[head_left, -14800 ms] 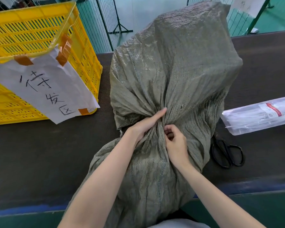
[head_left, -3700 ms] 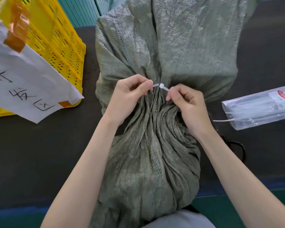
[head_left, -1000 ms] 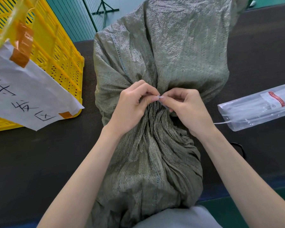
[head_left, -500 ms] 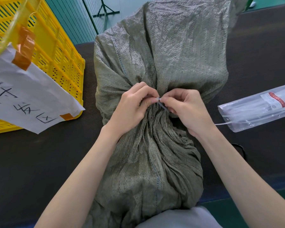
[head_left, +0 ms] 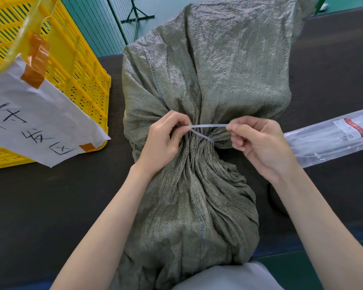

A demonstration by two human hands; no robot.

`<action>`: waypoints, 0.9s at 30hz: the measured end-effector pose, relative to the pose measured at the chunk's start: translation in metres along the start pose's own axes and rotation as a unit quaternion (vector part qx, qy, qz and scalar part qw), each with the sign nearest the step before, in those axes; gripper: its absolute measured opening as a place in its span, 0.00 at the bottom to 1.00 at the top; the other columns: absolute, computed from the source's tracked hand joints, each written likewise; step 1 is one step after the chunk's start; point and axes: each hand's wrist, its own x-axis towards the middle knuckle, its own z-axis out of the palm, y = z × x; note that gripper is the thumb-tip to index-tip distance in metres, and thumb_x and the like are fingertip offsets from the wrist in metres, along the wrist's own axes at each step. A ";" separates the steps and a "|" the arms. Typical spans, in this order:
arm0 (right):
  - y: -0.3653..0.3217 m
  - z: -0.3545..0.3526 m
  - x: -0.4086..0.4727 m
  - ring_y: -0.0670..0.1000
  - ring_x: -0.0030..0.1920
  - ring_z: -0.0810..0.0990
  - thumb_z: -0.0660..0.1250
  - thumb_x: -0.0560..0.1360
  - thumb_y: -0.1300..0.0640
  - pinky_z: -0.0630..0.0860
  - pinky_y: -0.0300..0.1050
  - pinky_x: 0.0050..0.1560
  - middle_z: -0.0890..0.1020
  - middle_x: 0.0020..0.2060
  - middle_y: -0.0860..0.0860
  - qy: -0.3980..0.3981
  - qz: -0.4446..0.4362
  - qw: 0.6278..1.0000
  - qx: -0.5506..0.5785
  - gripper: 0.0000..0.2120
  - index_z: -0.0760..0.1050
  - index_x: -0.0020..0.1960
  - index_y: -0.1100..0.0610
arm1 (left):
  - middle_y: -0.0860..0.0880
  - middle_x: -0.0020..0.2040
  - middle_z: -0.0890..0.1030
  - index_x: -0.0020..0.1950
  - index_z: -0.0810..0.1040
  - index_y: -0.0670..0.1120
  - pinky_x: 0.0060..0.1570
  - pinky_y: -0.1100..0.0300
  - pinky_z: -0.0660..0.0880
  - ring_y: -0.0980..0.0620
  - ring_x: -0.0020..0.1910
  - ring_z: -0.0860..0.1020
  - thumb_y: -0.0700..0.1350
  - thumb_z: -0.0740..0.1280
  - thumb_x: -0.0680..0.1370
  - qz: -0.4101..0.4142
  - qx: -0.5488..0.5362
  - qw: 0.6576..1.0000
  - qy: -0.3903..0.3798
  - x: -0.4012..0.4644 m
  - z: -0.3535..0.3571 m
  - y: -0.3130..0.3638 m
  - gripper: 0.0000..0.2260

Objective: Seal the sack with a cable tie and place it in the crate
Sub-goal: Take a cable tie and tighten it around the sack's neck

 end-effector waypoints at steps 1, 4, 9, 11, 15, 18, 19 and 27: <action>0.002 -0.003 -0.002 0.46 0.26 0.67 0.63 0.73 0.71 0.62 0.36 0.27 0.74 0.29 0.54 0.003 0.002 1.000 0.008 0.14 0.80 0.33 0.59 | 0.44 0.41 0.77 0.45 0.76 0.36 0.43 0.66 0.68 0.50 0.41 0.74 0.34 0.64 0.77 -0.005 -0.001 1.000 -0.002 -0.002 0.000 -0.001 0.03; 0.005 -0.006 -0.006 0.47 0.27 0.67 0.65 0.73 0.67 0.61 0.37 0.28 0.72 0.29 0.53 0.027 -0.016 1.000 0.003 0.10 0.79 0.35 0.58 | 0.45 0.42 0.78 0.47 0.77 0.37 0.44 0.64 0.69 0.50 0.41 0.74 0.36 0.65 0.78 -0.011 -0.011 1.000 -0.015 -0.004 0.001 0.002 0.03; 0.010 0.003 -0.011 0.48 0.28 0.68 0.67 0.73 0.44 0.64 0.39 0.30 0.72 0.25 0.47 0.036 -0.052 0.997 -0.053 0.14 0.76 0.38 0.54 | 0.45 0.45 0.79 0.52 0.81 0.40 0.45 0.65 0.71 0.51 0.43 0.77 0.38 0.65 0.78 -0.008 -0.024 1.000 -0.015 -0.005 0.001 0.008 0.06; 0.014 0.015 -0.010 0.49 0.28 0.68 0.66 0.74 0.41 0.64 0.38 0.29 0.72 0.24 0.47 0.040 -0.058 0.992 -0.108 0.15 0.77 0.35 0.51 | 0.46 0.44 0.79 0.52 0.81 0.40 0.45 0.67 0.70 0.53 0.42 0.76 0.39 0.66 0.78 -0.003 -0.020 1.000 -0.014 -0.004 0.003 0.012 0.06; 0.024 0.032 0.000 0.50 0.25 0.63 0.60 0.79 0.49 0.60 0.47 0.29 0.66 0.21 0.46 0.054 -0.072 0.984 -0.153 0.19 0.71 0.30 0.52 | 0.46 0.41 0.76 0.50 0.81 0.39 0.43 0.68 0.68 0.56 0.39 0.74 0.39 0.68 0.77 0.005 -0.020 1.000 -0.014 -0.001 0.008 0.015 0.06; 0.028 0.033 0.009 0.50 0.24 0.60 0.58 0.77 0.47 0.57 0.50 0.30 0.63 0.20 0.45 0.069 -0.095 0.976 -0.182 0.20 0.69 0.27 0.51 | 0.46 0.40 0.76 0.48 0.81 0.39 0.41 0.68 0.68 0.58 0.38 0.72 0.40 0.68 0.76 0.003 -0.011 1.000 0.004 0.003 0.010 0.014 0.05; 0.030 0.032 0.010 0.50 0.24 0.60 0.58 0.77 0.47 0.57 0.50 0.30 0.63 0.20 0.45 0.079 -0.100 0.974 -0.185 0.20 0.69 0.27 0.51 | 0.46 0.40 0.76 0.47 0.81 0.39 0.40 0.68 0.68 0.57 0.38 0.72 0.39 0.68 0.77 0.002 -0.009 1.000 0.007 0.005 0.011 0.012 0.04; 0.030 0.013 0.010 0.48 0.23 0.58 0.58 0.78 0.54 0.53 0.46 0.27 0.63 0.19 0.43 0.129 -0.102 0.979 -0.118 0.22 0.67 0.25 0.52 | 0.47 0.41 0.79 0.46 0.82 0.39 0.43 0.66 0.70 0.55 0.41 0.76 0.39 0.69 0.75 -0.048 -0.030 0.998 0.004 0.007 0.016 -0.019 0.04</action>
